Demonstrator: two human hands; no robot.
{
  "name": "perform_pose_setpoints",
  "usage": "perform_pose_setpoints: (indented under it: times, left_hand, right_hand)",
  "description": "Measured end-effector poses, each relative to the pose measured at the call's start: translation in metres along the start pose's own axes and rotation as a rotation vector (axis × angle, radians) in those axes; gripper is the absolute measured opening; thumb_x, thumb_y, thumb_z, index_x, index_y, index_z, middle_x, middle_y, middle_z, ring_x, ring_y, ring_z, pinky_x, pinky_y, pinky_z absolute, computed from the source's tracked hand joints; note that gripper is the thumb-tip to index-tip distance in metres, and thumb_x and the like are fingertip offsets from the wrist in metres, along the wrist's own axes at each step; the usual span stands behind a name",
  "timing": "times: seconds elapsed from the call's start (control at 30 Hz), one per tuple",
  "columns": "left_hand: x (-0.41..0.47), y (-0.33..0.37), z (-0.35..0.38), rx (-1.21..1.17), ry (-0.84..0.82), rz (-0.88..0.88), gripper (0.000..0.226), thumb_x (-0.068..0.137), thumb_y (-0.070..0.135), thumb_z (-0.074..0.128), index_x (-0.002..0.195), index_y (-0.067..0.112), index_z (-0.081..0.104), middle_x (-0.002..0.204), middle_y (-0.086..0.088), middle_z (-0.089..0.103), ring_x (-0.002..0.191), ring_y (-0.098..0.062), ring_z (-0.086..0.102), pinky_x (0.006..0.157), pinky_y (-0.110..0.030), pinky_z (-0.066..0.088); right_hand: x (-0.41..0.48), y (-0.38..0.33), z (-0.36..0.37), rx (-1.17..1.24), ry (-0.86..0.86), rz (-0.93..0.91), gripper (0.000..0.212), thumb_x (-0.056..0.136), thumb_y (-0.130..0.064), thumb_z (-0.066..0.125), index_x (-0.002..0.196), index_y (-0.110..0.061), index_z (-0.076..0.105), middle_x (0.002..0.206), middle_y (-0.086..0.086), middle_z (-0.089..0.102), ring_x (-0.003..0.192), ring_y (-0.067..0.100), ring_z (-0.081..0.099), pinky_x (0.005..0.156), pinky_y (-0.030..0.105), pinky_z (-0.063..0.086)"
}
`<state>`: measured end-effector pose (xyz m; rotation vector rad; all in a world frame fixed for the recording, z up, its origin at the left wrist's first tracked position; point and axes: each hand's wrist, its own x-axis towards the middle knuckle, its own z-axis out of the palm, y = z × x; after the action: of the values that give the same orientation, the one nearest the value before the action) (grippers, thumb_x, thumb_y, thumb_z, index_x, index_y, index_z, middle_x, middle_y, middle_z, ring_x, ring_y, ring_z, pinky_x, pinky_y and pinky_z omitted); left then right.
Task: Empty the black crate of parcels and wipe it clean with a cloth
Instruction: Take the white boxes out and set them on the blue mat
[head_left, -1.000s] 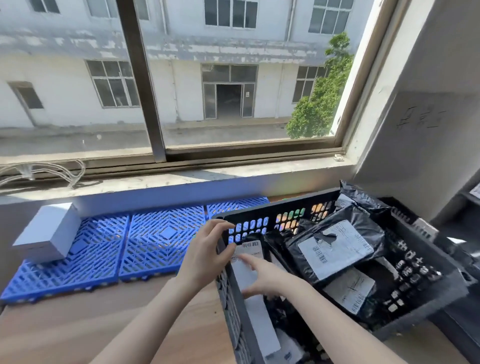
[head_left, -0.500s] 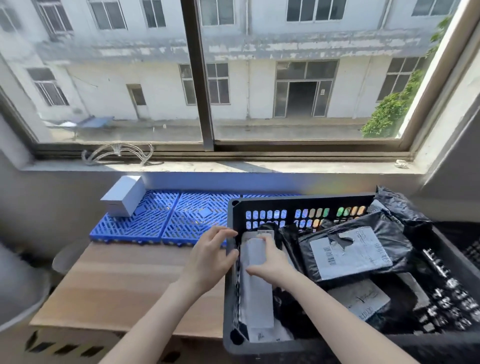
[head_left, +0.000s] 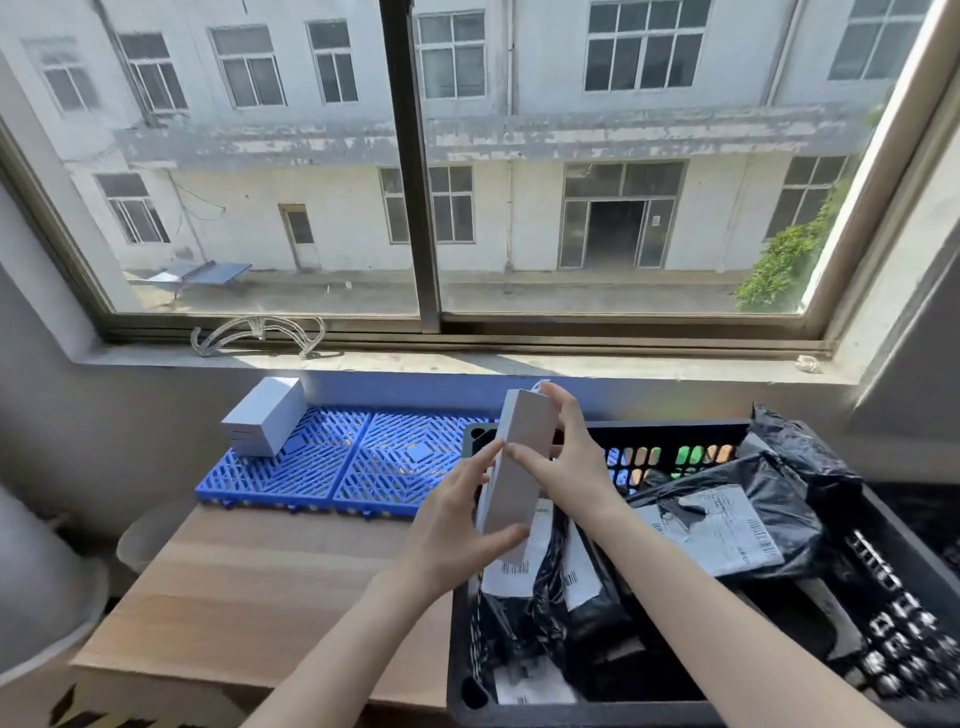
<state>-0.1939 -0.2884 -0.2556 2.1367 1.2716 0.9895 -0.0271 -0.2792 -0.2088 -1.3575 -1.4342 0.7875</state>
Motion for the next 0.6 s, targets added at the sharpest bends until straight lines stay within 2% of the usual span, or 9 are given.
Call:
perform_pose_setpoints:
  times: [0.07,0.13,0.2,0.27,0.33,0.4,0.5,0.6]
  left_hand:
    - [0.003,0.000,-0.004,-0.056,0.043,-0.011,0.096,0.067,0.047,0.078,0.145,0.051,0.023,0.131,0.019,0.052,0.116,0.007,0.049,0.083,-0.022,0.054]
    - [0.006,-0.002,-0.008,-0.114,0.086,-0.038,0.103,0.062,0.042,0.083,0.146,0.046,0.024,0.128,0.023,0.053,0.116,0.008,0.048,0.081,-0.025,0.055]
    - [0.009,-0.005,-0.012,-0.146,0.141,-0.084,0.106,0.060,0.039,0.085,0.147,0.039,0.024,0.122,0.024,0.054,0.114,0.009,0.050,0.083,-0.025,0.054]
    - [0.013,-0.010,-0.019,-0.166,0.199,-0.123,0.105,0.062,0.032,0.087,0.146,0.037,0.024,0.116,0.021,0.056,0.106,0.012,0.052,0.079,-0.015,0.051]
    - [0.018,-0.017,-0.030,-0.221,0.241,-0.156,0.100,0.067,0.023,0.085,0.146,0.038,0.025,0.113,0.019,0.057,0.101,0.010,0.056,0.074,-0.012,0.050]
    - [0.023,-0.025,-0.044,-0.281,0.266,-0.167,0.098,0.071,0.016,0.081,0.147,0.040,0.025,0.114,0.017,0.058,0.098,0.005,0.060,0.073,-0.017,0.054]
    - [0.026,-0.038,-0.070,-0.322,0.285,-0.149,0.094,0.075,0.007,0.077,0.145,0.044,0.028,0.110,0.013,0.061,0.091,0.003,0.064,0.067,-0.021,0.056]
    - [0.028,-0.057,-0.104,-0.354,0.308,-0.156,0.086,0.076,0.013,0.074,0.139,0.051,0.029,0.113,0.015,0.057,0.092,0.007,0.061,0.065,-0.022,0.057]
  right_hand:
    - [0.004,-0.007,0.002,0.078,0.004,-0.002,0.073,0.089,-0.019,0.067,0.142,-0.046,0.026,0.124,-0.015,0.049,0.095,0.002,0.060,0.073,0.027,0.057]
    - [0.006,-0.013,0.008,0.180,-0.001,0.021,0.070,0.092,-0.013,0.061,0.143,-0.045,0.027,0.129,-0.016,0.049,0.098,0.003,0.062,0.064,0.022,0.057]
    - [0.010,-0.019,0.016,0.242,-0.006,0.042,0.053,0.094,-0.011,0.057,0.136,-0.039,0.040,0.132,-0.015,0.050,0.110,0.008,0.058,0.066,0.027,0.059]
    - [0.015,-0.026,0.026,0.248,-0.024,0.037,0.035,0.095,-0.008,0.053,0.125,-0.027,0.056,0.132,-0.011,0.052,0.120,0.011,0.052,0.070,0.030,0.060]
    - [0.019,-0.032,0.038,0.227,-0.052,-0.005,0.029,0.094,-0.005,0.054,0.119,-0.018,0.062,0.133,-0.008,0.052,0.123,0.010,0.050,0.074,0.030,0.060]
    - [0.025,-0.035,0.051,0.131,-0.055,-0.082,0.033,0.091,-0.005,0.059,0.120,-0.021,0.061,0.132,-0.009,0.051,0.122,0.006,0.049,0.085,0.034,0.057]
    - [0.037,-0.034,0.072,-0.109,-0.033,-0.141,0.047,0.086,-0.012,0.067,0.128,-0.028,0.054,0.135,-0.007,0.044,0.126,0.008,0.042,0.109,0.034,0.037]
    - [0.048,-0.038,0.102,-0.111,-0.073,-0.050,0.063,0.085,-0.022,0.071,0.140,-0.031,0.043,0.136,-0.004,0.037,0.130,0.012,0.035,0.111,0.034,0.031]
